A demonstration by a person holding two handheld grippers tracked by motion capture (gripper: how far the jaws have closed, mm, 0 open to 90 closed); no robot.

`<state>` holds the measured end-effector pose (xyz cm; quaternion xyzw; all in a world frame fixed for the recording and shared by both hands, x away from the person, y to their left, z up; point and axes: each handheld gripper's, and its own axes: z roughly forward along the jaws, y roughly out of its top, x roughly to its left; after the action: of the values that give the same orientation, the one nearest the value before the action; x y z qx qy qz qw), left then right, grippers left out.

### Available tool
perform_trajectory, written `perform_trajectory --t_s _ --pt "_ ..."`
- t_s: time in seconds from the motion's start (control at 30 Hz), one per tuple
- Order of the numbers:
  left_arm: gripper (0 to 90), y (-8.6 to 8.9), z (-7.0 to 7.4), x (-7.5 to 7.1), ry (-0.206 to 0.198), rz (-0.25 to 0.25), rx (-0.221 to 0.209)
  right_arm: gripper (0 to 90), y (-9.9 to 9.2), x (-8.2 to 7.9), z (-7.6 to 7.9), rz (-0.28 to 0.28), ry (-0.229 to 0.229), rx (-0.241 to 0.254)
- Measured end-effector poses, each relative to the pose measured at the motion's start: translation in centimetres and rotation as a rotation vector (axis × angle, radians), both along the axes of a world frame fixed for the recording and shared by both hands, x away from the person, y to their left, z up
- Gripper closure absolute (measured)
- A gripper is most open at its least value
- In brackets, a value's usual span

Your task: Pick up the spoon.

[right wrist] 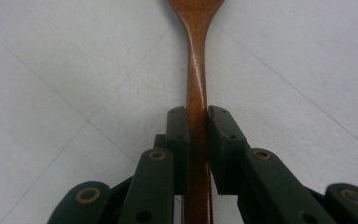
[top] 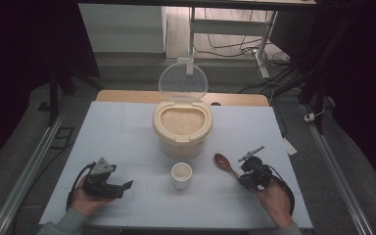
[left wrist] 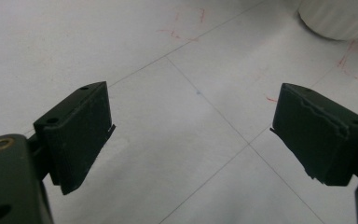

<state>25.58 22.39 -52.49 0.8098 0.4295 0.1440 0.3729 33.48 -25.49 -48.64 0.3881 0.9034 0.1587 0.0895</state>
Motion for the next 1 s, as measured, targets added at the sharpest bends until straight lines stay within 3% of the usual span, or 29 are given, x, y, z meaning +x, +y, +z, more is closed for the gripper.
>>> perform_trajectory --t_s 0.13,0.6,0.7,1.0 --pt "11.6 0.0 0.0 -0.1 -0.002 0.001 -0.001 78.9 -0.6 -0.1 0.7 -0.003 -0.010 0.058" --pt "11.7 0.0 0.0 0.0 -0.002 0.001 0.000 78.9 -1.3 -0.4 2.0 0.015 -0.035 0.134" --pt "11.7 0.0 0.0 0.0 0.000 0.001 0.001 78.8 -1.5 -0.8 3.0 0.057 -0.054 0.162" --pt "11.6 0.0 0.0 0.0 -0.002 0.002 0.000 78.8 -2.1 -1.5 4.6 0.113 -0.078 0.222"
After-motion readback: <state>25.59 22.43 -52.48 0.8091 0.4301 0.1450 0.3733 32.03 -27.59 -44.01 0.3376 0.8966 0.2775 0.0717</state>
